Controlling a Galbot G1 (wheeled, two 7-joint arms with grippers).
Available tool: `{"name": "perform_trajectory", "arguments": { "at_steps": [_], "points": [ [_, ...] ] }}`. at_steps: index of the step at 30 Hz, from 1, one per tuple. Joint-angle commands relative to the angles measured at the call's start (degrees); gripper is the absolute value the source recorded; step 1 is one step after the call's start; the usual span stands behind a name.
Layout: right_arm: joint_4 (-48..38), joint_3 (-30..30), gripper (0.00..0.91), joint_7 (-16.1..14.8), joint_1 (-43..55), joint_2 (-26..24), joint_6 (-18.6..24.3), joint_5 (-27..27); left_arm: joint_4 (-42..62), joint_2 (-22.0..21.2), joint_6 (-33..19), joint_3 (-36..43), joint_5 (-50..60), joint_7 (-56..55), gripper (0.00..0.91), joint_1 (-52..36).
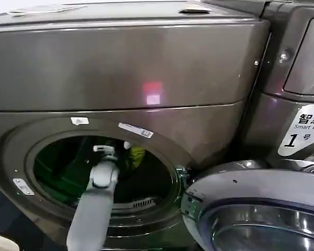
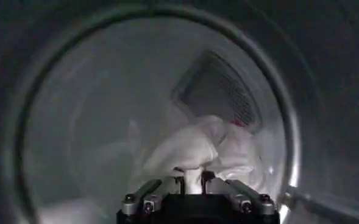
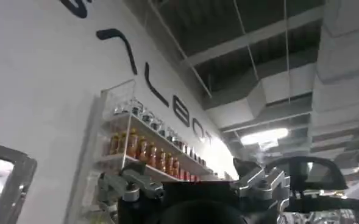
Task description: Grasp the clothes from the dryer.
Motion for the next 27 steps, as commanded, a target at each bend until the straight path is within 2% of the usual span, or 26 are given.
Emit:
{"name": "perform_trajectory", "arguments": {
  "at_steps": [1, 27],
  "points": [
    [-1.16, -0.23, 0.907, 1.55, 0.0, -0.52, 1.76, -0.14, -4.81, -2.09, -1.6, -0.81, -1.47, -4.87, 0.0, 5.28],
    [-0.61, 0.95, 0.907, 0.59, -0.24, -1.0, 0.81, 0.13, -3.72, -1.89, -0.37, -1.13, 1.76, -4.85, 0.0, 4.2]
  ]
}}
